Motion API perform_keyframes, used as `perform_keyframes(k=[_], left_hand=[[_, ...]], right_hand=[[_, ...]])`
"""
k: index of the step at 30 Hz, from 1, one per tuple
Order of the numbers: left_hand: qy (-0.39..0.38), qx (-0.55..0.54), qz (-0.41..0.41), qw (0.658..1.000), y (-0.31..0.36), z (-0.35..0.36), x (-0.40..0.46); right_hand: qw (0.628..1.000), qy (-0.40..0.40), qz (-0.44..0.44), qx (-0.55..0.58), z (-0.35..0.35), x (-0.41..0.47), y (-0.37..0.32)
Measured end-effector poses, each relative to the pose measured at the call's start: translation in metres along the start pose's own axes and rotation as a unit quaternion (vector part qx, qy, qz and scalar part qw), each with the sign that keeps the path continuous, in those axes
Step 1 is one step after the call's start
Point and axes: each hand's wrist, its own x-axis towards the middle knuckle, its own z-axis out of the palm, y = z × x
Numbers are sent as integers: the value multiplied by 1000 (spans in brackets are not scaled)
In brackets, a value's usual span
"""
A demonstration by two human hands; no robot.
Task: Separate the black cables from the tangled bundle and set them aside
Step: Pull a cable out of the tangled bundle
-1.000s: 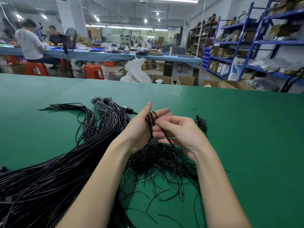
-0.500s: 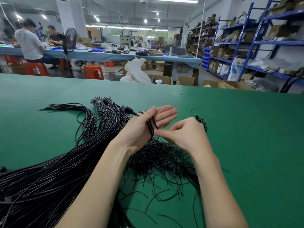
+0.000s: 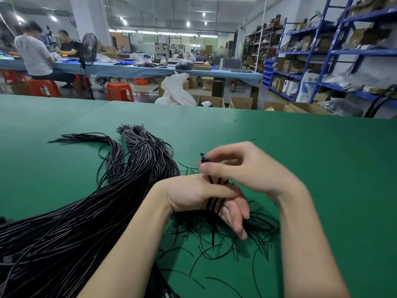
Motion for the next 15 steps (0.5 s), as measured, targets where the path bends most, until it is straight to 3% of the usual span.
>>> perform_keyframes(k=[2, 7, 11, 15], left_hand=[[-3, 28, -9, 1000, 2, 1, -2], [28, 11, 9, 1000, 5, -2, -6], [9, 22, 30, 999, 5, -2, -7], [-23, 7, 48, 999, 2, -6, -14]], right_hand=[[1000, -8, -1, 21, 11, 6, 6], [995, 57, -19, 85, 10, 6, 21], [992, 23, -7, 121, 14, 8, 27], [960, -82, 4, 266, 5, -3, 41]])
